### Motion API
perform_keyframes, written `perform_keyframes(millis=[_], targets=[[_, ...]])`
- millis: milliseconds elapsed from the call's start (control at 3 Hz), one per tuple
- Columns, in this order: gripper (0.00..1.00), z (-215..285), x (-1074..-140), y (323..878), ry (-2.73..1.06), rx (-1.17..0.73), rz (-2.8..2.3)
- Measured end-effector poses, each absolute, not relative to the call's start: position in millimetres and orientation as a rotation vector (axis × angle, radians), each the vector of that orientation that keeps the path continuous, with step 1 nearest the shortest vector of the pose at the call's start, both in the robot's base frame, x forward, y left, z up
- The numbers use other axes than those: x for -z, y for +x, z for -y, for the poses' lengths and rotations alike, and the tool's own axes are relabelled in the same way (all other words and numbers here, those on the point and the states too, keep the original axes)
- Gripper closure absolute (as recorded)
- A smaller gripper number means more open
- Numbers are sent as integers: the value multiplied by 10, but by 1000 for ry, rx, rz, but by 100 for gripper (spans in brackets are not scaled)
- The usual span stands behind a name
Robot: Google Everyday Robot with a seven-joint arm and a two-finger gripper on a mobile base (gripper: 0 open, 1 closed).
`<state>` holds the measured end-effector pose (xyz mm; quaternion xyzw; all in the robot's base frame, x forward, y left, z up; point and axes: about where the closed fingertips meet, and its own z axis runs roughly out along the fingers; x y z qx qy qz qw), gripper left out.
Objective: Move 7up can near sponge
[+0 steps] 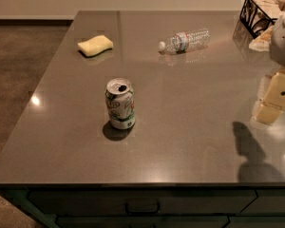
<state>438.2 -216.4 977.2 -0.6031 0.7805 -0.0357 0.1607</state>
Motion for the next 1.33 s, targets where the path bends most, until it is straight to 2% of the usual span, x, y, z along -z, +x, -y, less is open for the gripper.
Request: perform_keyframes(millis=[667,1333], targets=[[0,2109,-9738,4488,-1682,59,-2226],[0,1672,-9468,4830,-1533,-170,-2127]])
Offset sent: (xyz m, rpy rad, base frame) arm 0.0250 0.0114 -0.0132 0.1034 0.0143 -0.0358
